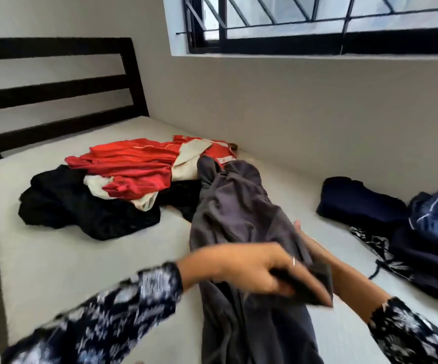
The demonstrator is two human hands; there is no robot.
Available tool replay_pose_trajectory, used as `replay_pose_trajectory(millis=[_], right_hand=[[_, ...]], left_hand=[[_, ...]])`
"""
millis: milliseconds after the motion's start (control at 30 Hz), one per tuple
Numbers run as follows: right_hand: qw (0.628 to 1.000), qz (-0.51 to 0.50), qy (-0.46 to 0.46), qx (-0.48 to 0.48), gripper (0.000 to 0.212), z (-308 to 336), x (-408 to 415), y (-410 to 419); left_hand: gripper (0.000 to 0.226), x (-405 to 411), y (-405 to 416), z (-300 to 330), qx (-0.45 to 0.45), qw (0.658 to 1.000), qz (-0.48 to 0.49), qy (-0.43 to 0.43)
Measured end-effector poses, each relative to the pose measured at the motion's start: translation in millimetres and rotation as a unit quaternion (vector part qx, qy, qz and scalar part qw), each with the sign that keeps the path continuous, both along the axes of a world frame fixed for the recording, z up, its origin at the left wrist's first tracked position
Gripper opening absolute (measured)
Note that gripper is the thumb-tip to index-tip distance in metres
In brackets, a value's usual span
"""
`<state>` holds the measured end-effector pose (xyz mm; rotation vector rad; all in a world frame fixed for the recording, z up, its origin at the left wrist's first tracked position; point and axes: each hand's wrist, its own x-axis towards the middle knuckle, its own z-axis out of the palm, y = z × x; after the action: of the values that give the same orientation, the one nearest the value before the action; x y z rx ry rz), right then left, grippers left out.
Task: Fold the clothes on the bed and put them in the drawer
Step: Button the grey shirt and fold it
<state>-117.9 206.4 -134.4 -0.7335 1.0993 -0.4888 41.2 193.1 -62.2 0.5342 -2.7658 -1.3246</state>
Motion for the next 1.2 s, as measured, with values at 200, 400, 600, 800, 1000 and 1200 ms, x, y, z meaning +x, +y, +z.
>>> replay_pose_trajectory(millis=[200, 400, 600, 800, 1000, 1200], right_hand=[[0.992, -0.128, -0.016, -0.012, 0.085, -17.5, -22.9, -12.5], [0.992, -0.094, 0.079, -0.002, 0.040, -36.4, -23.2, 26.4], [0.996, 0.050, 0.067, 0.026, 0.040, -27.5, -36.2, 60.0], [0.868, 0.158, 0.443, -0.159, 0.036, -38.3, -22.6, 65.8], [0.928, 0.063, 0.364, -0.039, 0.094, -53.0, -27.1, 81.0], [0.982, -0.016, 0.179, -0.057, 0.097, -38.5, -11.2, 90.6]], left_hand=[[0.049, -3.4, 59.8, -64.1, -0.012, 0.987, -0.115, -0.114], [0.025, 36.8, 61.7, -64.8, 0.001, 0.992, 0.128, -0.015], [0.043, 87.2, 45.7, -124.7, 0.095, 0.821, 0.551, -0.112], [0.075, 70.3, 83.3, -168.2, 0.183, 0.808, 0.544, -0.131], [0.044, 49.1, 121.0, -164.2, 0.195, 0.803, 0.561, -0.047], [0.038, 44.5, 126.1, -157.3, 0.277, 0.792, 0.539, 0.084]])
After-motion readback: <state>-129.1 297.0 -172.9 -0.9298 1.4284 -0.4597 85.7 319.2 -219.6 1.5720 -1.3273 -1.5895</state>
